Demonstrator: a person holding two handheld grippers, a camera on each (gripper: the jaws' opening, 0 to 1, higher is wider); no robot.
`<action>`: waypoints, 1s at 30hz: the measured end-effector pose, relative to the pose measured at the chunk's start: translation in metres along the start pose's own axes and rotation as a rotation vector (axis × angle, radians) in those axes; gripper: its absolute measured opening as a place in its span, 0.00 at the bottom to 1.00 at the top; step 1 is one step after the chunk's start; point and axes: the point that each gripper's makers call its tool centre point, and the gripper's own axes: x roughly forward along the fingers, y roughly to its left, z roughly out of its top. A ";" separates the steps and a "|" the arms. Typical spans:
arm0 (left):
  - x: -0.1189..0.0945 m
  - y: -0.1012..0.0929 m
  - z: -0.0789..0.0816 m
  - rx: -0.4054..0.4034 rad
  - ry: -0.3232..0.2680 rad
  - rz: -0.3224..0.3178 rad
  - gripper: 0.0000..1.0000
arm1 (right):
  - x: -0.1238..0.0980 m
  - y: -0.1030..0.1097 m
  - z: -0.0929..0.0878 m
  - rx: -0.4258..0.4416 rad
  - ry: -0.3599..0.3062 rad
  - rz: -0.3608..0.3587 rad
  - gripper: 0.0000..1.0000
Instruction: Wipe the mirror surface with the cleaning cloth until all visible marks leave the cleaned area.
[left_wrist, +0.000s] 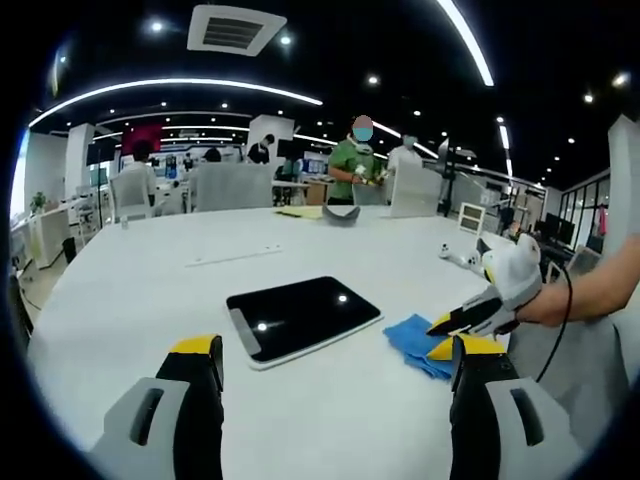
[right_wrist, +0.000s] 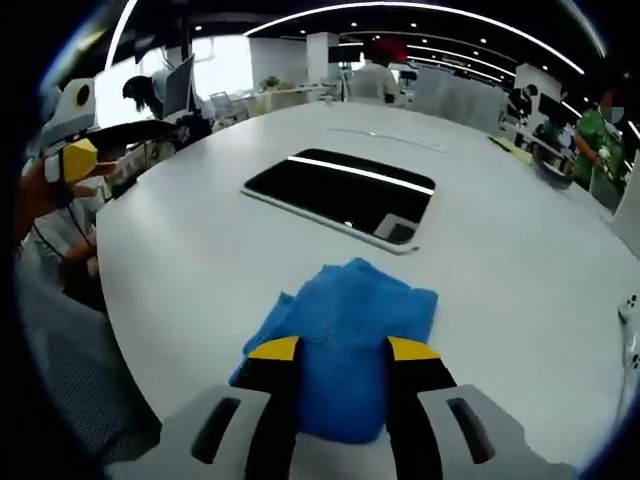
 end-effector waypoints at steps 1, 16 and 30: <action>0.000 0.000 0.000 0.002 0.001 0.000 0.96 | -0.001 0.001 0.003 0.028 -0.007 0.010 0.35; -0.017 0.017 -0.005 0.016 0.024 0.050 0.99 | -0.082 0.010 0.068 0.013 -0.283 -0.010 0.56; -0.044 0.040 -0.007 -0.012 0.020 0.137 0.99 | -0.124 -0.006 0.084 0.017 -0.344 -0.077 0.86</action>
